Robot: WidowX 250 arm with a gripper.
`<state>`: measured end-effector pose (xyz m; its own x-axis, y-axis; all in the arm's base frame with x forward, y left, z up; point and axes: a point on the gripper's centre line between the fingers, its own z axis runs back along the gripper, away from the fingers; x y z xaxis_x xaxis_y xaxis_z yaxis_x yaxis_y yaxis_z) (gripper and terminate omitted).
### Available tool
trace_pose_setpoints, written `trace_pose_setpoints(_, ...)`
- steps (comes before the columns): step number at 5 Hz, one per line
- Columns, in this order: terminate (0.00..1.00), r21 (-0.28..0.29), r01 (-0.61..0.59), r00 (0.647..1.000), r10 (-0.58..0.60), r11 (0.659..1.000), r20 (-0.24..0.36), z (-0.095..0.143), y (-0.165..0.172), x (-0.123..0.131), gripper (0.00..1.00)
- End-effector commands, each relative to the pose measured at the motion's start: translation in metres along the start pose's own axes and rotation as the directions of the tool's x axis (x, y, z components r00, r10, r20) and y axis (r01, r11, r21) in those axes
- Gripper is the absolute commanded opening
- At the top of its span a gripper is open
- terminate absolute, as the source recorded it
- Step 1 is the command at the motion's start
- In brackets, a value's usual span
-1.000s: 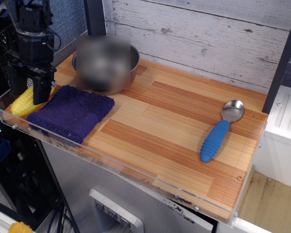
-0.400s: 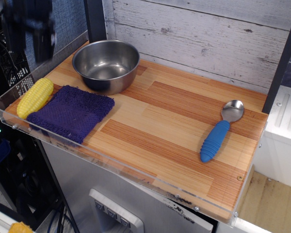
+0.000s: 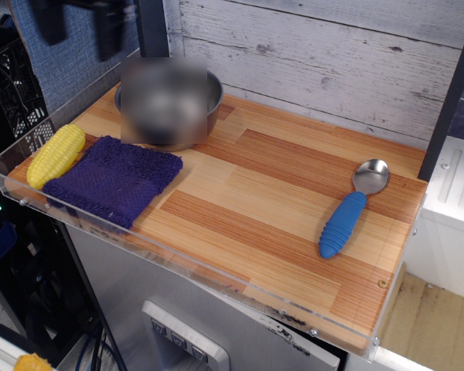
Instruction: Put the corn to the left of the towel.
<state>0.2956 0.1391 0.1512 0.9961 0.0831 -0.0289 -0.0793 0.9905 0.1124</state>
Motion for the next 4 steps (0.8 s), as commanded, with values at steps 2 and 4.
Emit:
trace_pose_setpoints(2,0.00,-0.012,0.100,0.983,-0.097,0.995,0.159,0.025,-0.011,0.004,1.00)
trace_pose_setpoints(4,0.00,0.006,0.187,0.970,-0.186,0.982,0.157,0.032,-0.009,0.003,1.00)
